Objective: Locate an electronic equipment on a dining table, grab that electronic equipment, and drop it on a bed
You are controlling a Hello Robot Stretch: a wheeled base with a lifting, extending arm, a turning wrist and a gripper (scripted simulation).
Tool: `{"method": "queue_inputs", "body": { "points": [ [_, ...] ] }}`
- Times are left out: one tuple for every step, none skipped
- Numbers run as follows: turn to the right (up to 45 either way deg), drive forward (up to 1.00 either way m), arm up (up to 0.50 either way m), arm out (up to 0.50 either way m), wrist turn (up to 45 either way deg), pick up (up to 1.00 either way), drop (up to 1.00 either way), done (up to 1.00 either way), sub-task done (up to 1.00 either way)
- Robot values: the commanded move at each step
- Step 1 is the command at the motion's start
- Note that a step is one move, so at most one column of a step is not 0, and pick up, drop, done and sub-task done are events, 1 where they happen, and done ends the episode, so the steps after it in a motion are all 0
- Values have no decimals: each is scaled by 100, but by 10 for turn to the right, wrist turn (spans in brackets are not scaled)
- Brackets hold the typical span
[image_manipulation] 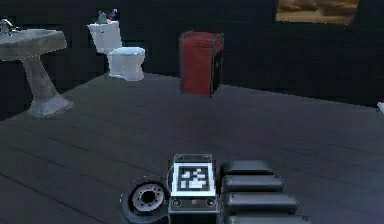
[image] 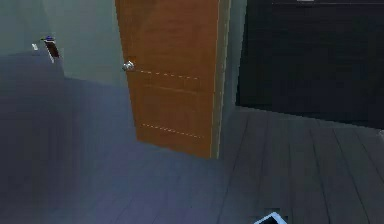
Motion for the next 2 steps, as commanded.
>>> {"method": "queue_inputs", "body": {
  "points": [
    [-240,0,0,0,0,0,0,0,0],
    [-30,0,0,0,0,0,0,0,0]
  ]
}}
